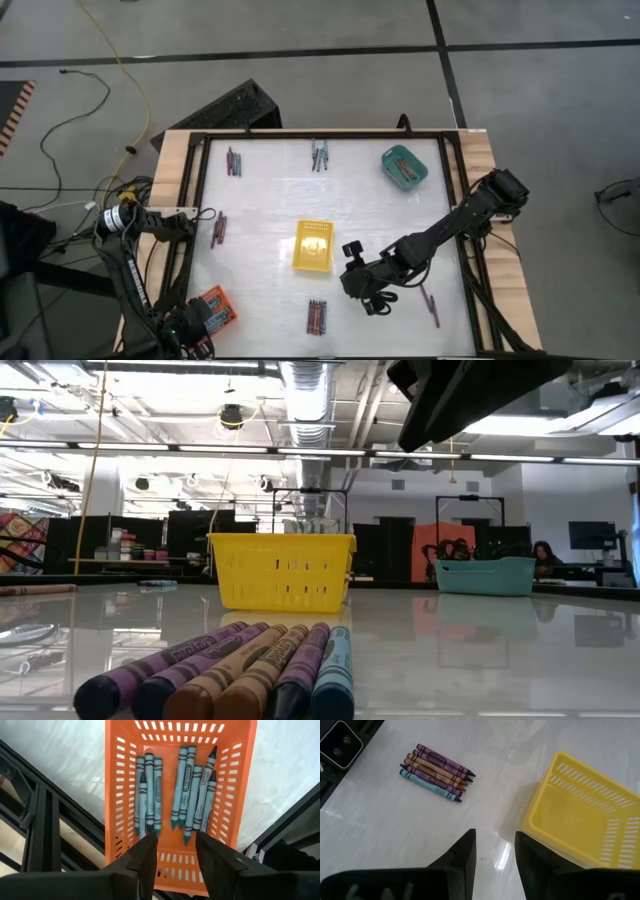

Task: Sort crayons
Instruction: Put the dark blue crayon into the orange basket, then put the light blue crayon into the orange basket

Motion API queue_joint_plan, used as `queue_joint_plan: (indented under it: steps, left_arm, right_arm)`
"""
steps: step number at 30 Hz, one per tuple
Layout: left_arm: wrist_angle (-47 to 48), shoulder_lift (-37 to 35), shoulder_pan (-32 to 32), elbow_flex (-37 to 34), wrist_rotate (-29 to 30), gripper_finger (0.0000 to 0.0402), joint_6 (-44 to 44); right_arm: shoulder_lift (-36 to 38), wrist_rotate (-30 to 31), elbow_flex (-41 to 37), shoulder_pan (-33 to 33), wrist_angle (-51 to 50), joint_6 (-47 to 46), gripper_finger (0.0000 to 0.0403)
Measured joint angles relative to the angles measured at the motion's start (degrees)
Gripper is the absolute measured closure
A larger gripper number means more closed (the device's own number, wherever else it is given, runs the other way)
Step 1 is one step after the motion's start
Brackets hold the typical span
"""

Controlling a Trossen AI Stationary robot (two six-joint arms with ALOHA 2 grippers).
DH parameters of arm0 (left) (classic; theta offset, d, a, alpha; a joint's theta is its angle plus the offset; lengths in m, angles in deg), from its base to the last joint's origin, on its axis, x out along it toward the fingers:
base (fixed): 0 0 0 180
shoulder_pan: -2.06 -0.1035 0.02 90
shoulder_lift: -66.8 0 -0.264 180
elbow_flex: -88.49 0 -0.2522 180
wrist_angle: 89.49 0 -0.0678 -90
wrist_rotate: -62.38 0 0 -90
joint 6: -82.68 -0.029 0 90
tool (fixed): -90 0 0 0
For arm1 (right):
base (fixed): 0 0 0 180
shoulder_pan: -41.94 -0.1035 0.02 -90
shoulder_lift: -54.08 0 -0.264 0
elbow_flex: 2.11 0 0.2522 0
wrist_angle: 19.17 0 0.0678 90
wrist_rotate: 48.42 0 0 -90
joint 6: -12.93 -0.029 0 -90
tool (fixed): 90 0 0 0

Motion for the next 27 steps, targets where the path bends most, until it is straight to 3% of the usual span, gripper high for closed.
queue_joint_plan:
  steps: [14,20,27]
  left_arm:
    - [3.96,0.00,-0.19,-0.02,2.25,0.0276,-0.69]
    - [13.83,0.00,-5.65,-0.02,14.54,0.0276,-4.34]
    - [14.53,0.00,-22.71,-0.02,27.46,0.0276,-22.92]
  right_arm:
    - [0.00,0.00,0.00,0.01,0.00,-0.02,0.0271]
    - [0.00,0.00,0.00,0.35,0.07,0.07,0.0271]
    - [0.00,0.00,0.00,0.55,0.92,0.09,0.0271]
